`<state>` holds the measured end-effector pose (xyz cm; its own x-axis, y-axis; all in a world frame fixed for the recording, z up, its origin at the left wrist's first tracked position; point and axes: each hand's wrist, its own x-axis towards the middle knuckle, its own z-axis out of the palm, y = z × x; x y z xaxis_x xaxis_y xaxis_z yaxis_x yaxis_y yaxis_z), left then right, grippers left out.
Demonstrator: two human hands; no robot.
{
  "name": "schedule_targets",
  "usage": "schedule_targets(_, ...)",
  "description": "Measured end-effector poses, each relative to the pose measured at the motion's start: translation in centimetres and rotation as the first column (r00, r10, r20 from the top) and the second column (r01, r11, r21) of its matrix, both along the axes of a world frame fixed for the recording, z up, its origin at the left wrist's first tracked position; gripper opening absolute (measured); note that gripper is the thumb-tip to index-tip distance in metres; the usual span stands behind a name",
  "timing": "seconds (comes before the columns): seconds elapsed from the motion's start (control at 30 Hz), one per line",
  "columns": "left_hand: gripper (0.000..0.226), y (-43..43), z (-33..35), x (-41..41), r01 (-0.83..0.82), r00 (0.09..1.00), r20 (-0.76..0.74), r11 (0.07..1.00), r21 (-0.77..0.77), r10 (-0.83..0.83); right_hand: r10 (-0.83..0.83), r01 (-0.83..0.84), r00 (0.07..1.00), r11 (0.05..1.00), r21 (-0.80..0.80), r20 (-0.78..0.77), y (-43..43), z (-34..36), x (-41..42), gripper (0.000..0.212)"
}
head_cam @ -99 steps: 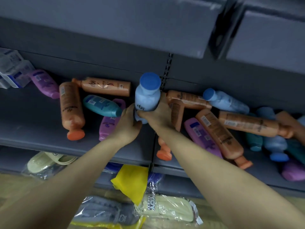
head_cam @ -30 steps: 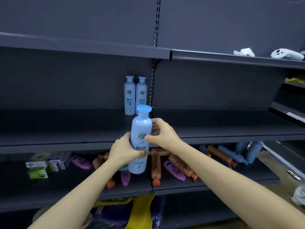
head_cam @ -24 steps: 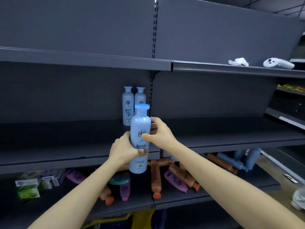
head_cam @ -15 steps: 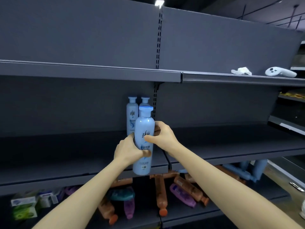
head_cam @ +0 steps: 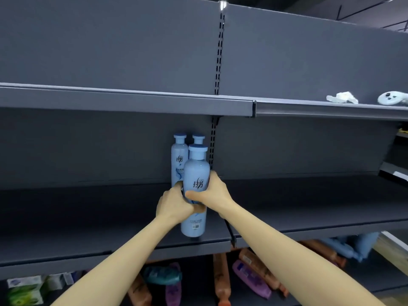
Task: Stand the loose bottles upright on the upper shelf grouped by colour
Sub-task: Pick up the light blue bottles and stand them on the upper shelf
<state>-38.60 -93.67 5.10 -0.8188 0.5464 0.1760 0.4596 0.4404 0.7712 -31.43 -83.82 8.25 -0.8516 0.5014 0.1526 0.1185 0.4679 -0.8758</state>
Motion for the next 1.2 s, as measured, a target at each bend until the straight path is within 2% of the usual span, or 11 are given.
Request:
schedule_targets(0.5, 0.058, 5.7, -1.2, -2.6, -0.111, 0.993, 0.031, 0.993, 0.025, 0.111, 0.072, -0.074, 0.997, 0.995, 0.064, 0.037, 6.2, -1.6, -4.5, 0.058)
schedule_targets(0.9, 0.057, 6.4, -2.6, -4.5, -0.118, 0.993, 0.035, 0.992, 0.053, 0.116, 0.117, -0.118, 0.993, 0.992, 0.035, 0.018, 6.8, -3.3, -6.3, 0.055)
schedule_targets(1.2, 0.059, 5.7, -2.7, -6.3, -0.081, 0.995, 0.057, 0.994, 0.073, 0.077, 0.12, -0.12, 0.993, 0.992, 0.036, -0.004, 6.1, -3.5, -7.8, 0.062)
